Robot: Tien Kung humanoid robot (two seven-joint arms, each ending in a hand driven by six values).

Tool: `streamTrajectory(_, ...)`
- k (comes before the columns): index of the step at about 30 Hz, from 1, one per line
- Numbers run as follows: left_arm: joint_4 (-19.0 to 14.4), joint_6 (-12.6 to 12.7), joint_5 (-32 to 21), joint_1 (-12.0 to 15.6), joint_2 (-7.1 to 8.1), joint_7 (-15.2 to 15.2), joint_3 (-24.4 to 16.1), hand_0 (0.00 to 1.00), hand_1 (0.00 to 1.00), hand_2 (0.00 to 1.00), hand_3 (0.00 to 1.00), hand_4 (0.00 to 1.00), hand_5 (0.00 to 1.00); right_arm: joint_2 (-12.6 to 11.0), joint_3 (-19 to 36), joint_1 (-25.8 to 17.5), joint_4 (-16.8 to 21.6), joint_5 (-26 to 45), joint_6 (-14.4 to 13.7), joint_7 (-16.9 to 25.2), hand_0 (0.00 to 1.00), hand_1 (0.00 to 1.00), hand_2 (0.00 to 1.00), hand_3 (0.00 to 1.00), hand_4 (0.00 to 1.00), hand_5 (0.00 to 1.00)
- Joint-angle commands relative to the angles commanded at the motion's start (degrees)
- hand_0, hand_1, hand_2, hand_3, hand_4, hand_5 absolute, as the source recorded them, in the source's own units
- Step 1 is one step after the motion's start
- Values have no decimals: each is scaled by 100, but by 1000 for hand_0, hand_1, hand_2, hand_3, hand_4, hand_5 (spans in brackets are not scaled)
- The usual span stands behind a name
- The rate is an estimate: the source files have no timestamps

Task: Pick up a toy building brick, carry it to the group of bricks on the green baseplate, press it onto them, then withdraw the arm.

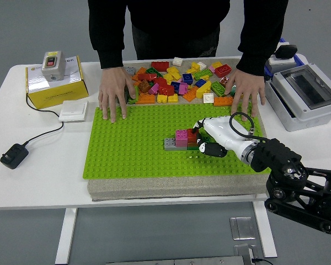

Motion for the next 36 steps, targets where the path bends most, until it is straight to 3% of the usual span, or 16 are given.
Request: streamTrajectory(36, 0, 28, -79, -25, -6, -61, 52, 681, 644, 452, 647, 111, 668, 72, -169, 22, -146, -103, 16, -30, 147, 180, 706, 687, 220, 475)
